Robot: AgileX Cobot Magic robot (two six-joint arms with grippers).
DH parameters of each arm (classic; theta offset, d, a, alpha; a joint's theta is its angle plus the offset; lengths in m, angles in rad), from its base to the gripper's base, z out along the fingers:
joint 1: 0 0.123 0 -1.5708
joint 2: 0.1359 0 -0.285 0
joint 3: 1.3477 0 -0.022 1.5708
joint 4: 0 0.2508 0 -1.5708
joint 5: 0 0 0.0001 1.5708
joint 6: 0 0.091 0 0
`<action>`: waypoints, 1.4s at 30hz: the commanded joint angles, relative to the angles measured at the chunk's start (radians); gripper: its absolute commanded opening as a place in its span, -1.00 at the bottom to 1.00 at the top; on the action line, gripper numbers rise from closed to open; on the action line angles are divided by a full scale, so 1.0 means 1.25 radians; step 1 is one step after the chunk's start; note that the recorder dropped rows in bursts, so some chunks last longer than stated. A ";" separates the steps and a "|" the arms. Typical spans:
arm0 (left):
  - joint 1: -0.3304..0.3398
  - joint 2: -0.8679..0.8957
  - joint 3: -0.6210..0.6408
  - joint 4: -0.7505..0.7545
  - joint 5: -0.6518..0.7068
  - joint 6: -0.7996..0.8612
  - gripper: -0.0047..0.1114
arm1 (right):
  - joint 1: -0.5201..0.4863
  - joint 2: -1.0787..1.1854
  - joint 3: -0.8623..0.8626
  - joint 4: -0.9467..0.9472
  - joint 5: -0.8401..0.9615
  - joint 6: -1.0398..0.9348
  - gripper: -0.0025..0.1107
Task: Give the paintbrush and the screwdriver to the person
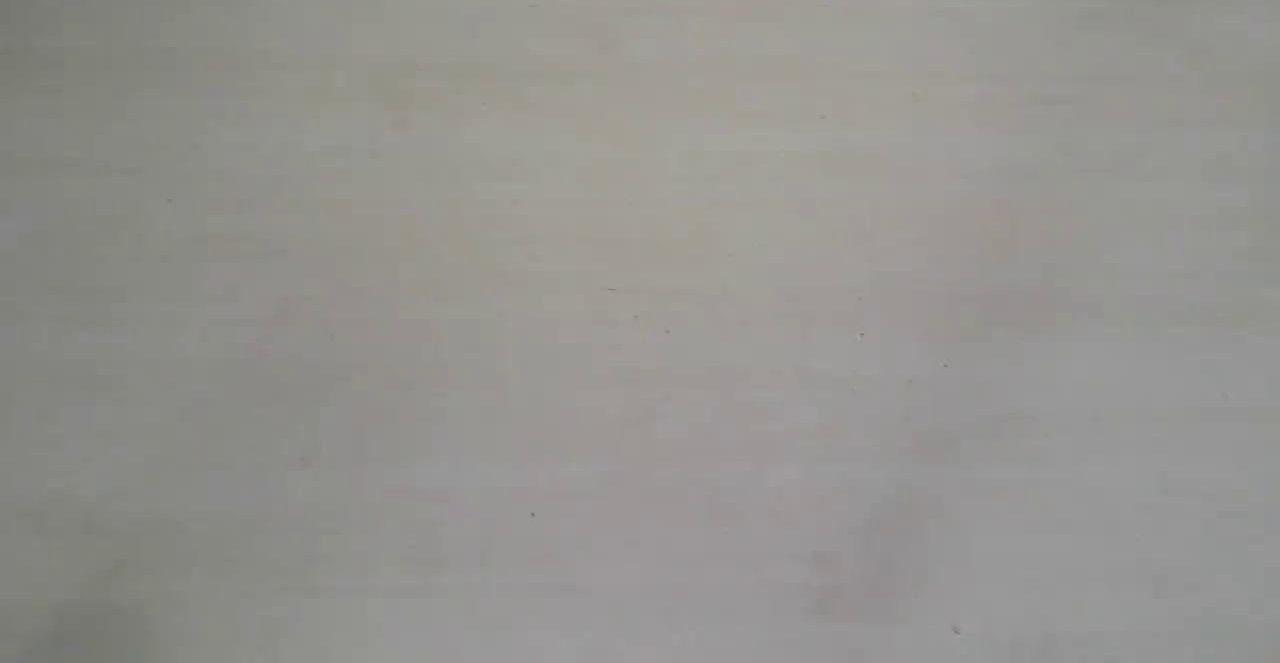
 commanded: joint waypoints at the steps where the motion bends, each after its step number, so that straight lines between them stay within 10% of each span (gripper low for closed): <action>1: -0.007 -0.002 0.002 -0.001 -0.006 -0.002 -0.92 | -0.003 -0.048 0.009 0.003 -0.020 -0.008 -0.88; 42: -0.007 -0.002 0.002 -0.003 -0.004 -0.002 -0.92 | -0.003 -0.048 0.028 0.099 -0.008 -0.129 -0.88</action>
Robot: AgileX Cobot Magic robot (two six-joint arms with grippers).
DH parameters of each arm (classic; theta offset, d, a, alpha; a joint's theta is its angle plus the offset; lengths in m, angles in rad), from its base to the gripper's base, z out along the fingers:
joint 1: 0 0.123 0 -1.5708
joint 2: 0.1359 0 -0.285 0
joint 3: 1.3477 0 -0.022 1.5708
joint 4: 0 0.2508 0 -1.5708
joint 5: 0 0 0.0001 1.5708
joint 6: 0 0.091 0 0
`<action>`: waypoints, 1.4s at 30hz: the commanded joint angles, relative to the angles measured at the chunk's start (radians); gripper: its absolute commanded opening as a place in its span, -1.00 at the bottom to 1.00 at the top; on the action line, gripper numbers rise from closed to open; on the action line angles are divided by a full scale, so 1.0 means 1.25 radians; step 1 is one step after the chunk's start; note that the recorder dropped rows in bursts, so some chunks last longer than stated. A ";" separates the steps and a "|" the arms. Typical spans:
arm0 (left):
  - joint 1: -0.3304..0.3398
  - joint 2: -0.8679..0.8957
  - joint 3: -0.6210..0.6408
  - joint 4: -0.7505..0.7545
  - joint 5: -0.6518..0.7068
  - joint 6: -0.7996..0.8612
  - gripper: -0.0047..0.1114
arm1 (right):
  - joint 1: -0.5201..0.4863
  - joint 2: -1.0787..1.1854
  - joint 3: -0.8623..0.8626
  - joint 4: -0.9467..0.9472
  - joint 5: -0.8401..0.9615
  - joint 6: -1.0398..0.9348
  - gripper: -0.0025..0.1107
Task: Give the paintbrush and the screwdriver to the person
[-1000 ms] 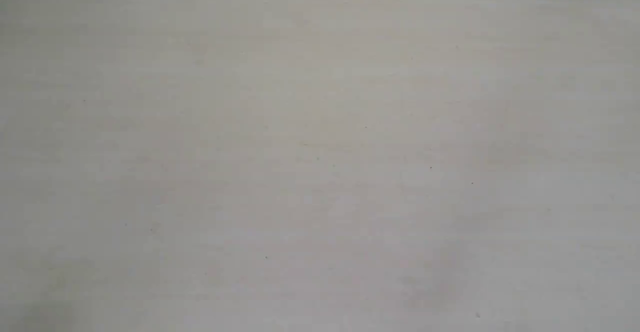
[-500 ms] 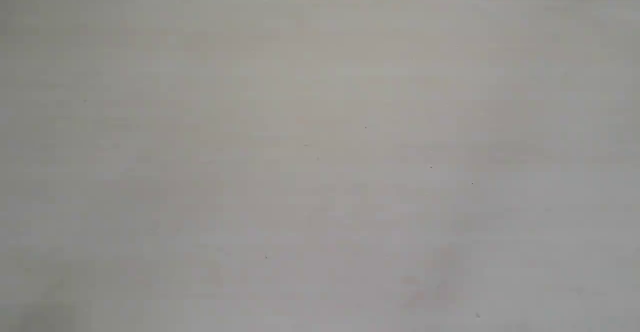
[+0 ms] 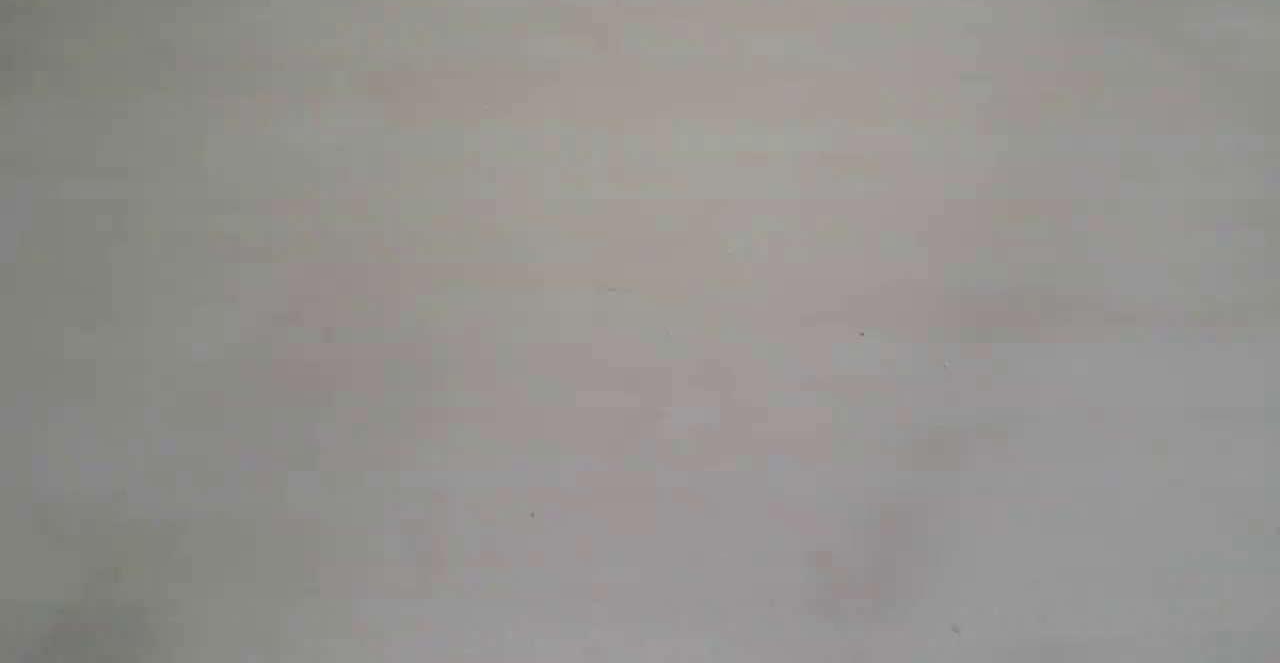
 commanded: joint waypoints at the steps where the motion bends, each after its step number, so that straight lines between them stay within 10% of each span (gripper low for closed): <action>1: -0.007 -0.002 0.002 -0.003 -0.007 -0.002 -0.92 | -0.003 -0.005 0.002 -0.004 0.005 0.023 -0.88; 42: -0.007 -0.002 0.002 -0.002 -0.003 -0.002 -0.92 | -0.003 -0.005 0.002 -0.036 0.108 0.026 -0.88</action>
